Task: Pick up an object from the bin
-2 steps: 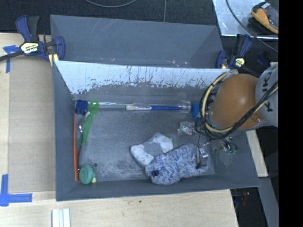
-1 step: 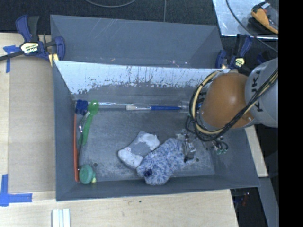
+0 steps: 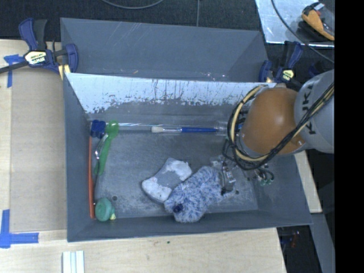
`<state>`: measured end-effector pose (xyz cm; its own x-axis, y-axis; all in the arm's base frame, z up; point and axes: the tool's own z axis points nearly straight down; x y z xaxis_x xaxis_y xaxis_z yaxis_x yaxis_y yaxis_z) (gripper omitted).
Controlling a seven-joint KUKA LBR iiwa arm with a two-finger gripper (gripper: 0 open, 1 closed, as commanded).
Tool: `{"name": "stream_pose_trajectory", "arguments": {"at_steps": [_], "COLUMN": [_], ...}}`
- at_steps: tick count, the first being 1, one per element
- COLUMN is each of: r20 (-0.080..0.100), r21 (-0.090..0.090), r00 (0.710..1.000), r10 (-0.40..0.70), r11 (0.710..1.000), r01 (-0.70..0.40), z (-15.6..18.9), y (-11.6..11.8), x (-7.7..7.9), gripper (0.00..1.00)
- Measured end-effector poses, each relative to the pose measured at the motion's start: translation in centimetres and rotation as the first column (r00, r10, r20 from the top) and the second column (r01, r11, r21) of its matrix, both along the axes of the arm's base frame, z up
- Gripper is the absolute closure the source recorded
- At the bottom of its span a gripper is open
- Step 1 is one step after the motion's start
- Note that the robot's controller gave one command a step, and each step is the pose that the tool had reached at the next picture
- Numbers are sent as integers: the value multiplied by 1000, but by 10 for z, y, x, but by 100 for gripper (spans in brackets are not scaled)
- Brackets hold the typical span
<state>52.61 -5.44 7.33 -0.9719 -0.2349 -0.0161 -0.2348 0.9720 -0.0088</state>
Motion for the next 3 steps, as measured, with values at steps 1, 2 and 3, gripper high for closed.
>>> {"name": "stream_pose_trajectory", "arguments": {"at_steps": [1, 2, 3], "r20": [-5, 4, 6], "r21": [2, 1, -5], "r00": [1000, 1000, 988], "r10": [12, 4, 157], "r11": [1000, 1000, 988], "r01": [-12, -4, -157], "z": [91, 131, 45], "y": [-13, -2, 18], "x": [-11, 13, 25], "gripper": [100, 100, 100]}}
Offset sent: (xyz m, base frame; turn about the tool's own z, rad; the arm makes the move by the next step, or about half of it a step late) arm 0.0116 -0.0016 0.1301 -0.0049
